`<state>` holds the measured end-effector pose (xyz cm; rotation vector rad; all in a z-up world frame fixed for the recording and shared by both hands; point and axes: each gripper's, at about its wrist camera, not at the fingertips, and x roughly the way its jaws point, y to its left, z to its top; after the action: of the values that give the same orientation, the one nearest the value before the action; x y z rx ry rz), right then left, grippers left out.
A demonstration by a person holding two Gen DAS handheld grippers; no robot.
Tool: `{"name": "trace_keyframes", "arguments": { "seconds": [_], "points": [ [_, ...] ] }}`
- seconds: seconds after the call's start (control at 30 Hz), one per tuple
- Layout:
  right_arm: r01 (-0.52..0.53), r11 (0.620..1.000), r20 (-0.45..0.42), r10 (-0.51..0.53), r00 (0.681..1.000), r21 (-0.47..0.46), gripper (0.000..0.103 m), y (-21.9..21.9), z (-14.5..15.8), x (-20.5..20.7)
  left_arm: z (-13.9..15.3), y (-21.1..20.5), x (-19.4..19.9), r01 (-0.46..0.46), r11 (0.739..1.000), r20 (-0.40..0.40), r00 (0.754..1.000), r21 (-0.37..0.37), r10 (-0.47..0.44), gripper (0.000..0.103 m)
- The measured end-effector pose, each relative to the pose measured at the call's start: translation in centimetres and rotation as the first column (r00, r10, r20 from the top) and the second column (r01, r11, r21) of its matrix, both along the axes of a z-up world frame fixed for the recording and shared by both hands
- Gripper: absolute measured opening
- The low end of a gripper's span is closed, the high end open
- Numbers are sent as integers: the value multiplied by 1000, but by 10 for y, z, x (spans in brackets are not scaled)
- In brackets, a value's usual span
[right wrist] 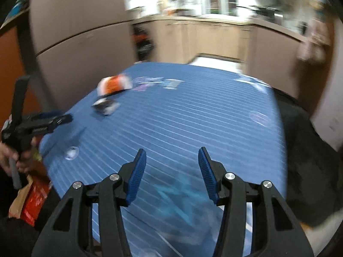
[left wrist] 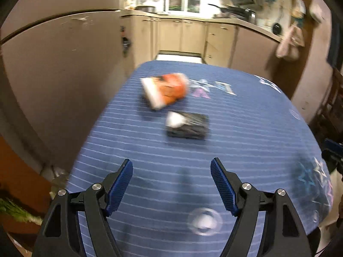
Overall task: Collect trash
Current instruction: 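Grasp the orange paper cup with the left tool while the right tool grasps the black tissue pack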
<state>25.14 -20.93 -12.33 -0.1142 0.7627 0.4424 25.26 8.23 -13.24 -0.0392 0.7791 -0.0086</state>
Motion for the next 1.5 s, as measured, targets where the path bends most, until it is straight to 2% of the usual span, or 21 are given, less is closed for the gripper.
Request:
{"name": "trace_keyframes", "arguments": {
  "seconds": [0.03, 0.1, 0.2, 0.3, 0.43, 0.53, 0.67, 0.8, 0.83, 0.87, 0.9, 1.0, 1.13, 1.2, 1.3, 1.4, 1.43, 1.47, 1.5],
  "points": [
    [-33, 999, -3, 33, 999, -3, 52, 11, 0, 5, 3, 11, 4, -8, 1000, 6, 1000, 4, 8, 76],
    [-153, 988, -15, 153, 988, 1, 68, 45, 0, 25, 10, 29, 13, -14, 1000, 17, 1000, 8, 14, 79],
    [-310, 951, -32, 310, 950, 4, 83, 90, -3, 47, 18, 52, 33, 5, 1000, 31, 1000, 15, -6, 87],
    [-418, 909, -51, 417, 907, -7, 86, 127, -10, 69, 22, 70, 55, 48, 998, 39, 998, 38, -50, 90],
    [-506, 862, -99, 501, 860, -34, 87, 158, -20, 96, 25, 81, 93, 204, 978, 34, 978, 47, -206, 94],
    [-561, 826, -125, 552, 824, -50, 87, 174, -29, 110, 22, 79, 116, 308, 947, 29, 950, 91, -312, 94],
    [-607, 792, -156, 593, 790, -66, 86, 190, -39, 126, 20, 69, 150, 465, 874, 26, 881, 144, -473, 95],
    [-645, 762, -198, 623, 756, -64, 70, 200, -50, 133, 14, 60, 182, 562, 808, 10, 820, 177, -572, 96],
    [-648, 759, -203, 625, 754, -72, 68, 202, -52, 133, 12, 55, 188, 598, 779, 1, 793, 188, -609, 96],
    [-650, 756, -182, 630, 755, -75, 62, 202, -53, 130, 9, 50, 192, 627, 756, -8, 771, 189, -637, 96],
    [-646, 760, -176, 629, 758, -66, 48, 202, -53, 131, 7, 46, 194, 657, 730, -17, 746, 190, -666, 96],
    [-613, 789, -177, 599, 781, -38, 41, 197, -51, 125, 2, 29, 200, 739, 640, -37, 660, 210, -750, 97],
    [-596, 802, -161, 584, 796, -33, 37, 181, -48, 97, -10, 13, 207, 795, 558, -68, 587, 237, -807, 97],
    [-581, 814, -146, 575, 805, -5, 37, 169, -42, 77, -19, 8, 212, 811, 536, -97, 568, 235, -817, 97],
    [-541, 840, -132, 542, 830, 50, 37, 151, -35, 50, -39, 2, 214, 822, 509, -142, 553, 257, -821, 97],
    [-481, 870, -112, 492, 864, 111, 37, 133, -26, 29, -53, -1, 221, 830, 503, -178, 548, 243, -818, 97],
    [-459, 879, -103, 472, 876, 128, 37, 126, -22, 24, -54, 0, 221, 831, 505, -165, 546, 235, -821, 94],
    [-421, 895, -88, 436, 896, 146, 37, 119, -17, 18, -53, 1, 220, 832, 508, -162, 545, 225, -822, 82],
    [-392, 906, -76, 407, 910, 156, 37, 112, -11, 16, -52, 2, 219, 828, 514, -155, 551, 224, -820, 80]
  ]
}}
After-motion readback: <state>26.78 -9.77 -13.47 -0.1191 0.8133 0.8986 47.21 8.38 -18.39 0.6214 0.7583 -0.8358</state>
